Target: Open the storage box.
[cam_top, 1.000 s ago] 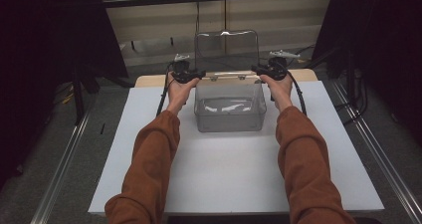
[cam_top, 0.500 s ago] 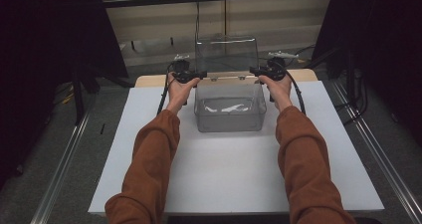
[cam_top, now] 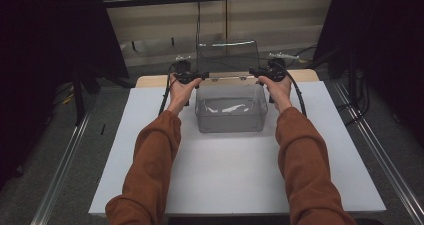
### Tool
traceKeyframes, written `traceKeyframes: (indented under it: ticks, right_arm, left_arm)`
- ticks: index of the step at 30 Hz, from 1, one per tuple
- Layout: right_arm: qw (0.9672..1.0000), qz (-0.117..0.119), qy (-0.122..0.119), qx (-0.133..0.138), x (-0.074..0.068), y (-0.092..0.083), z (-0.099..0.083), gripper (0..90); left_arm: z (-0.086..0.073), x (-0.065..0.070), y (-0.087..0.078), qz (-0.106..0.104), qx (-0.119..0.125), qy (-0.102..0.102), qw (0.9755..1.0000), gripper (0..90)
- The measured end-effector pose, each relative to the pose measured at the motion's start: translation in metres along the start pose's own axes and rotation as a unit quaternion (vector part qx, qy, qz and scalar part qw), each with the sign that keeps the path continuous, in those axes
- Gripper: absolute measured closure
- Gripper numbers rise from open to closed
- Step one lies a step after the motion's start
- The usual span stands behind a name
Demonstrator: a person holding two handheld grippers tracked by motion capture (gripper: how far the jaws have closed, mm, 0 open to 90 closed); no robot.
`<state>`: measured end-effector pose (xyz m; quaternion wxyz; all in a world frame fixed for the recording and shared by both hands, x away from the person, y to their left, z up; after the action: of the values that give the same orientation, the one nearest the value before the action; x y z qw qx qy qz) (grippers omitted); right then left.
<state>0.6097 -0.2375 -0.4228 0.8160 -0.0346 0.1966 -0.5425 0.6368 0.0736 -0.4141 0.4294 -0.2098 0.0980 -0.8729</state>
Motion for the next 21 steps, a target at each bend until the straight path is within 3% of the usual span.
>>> traceKeyframes:
  ticks: [16,21]
  right_arm:
    - [0.9998,-0.003,0.019,0.001,-0.0007,0.0039,-0.0052,47.7]
    - [0.9998,-0.003,0.022,0.0,-0.0004,0.0038,-0.0061,46.4]
  left_arm:
    - [-0.0024,-0.0028,0.0028,0.004,0.0,-0.012,0.9999,44.1]
    - [-0.0037,-0.0034,0.0043,0.003,0.003,-0.026,0.9997,43.2]
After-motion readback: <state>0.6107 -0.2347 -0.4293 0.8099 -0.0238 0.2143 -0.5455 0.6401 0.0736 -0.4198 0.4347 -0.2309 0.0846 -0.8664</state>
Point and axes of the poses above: each handheld gripper's, and its own axes: y roughly forward along the jaws, z roughly out of its top, x roughly to its right, the point moved 2 cm from there along y, roughly forward along the jaws, and after that the axes turned 8 degrees about x, right-handed, at the moved point
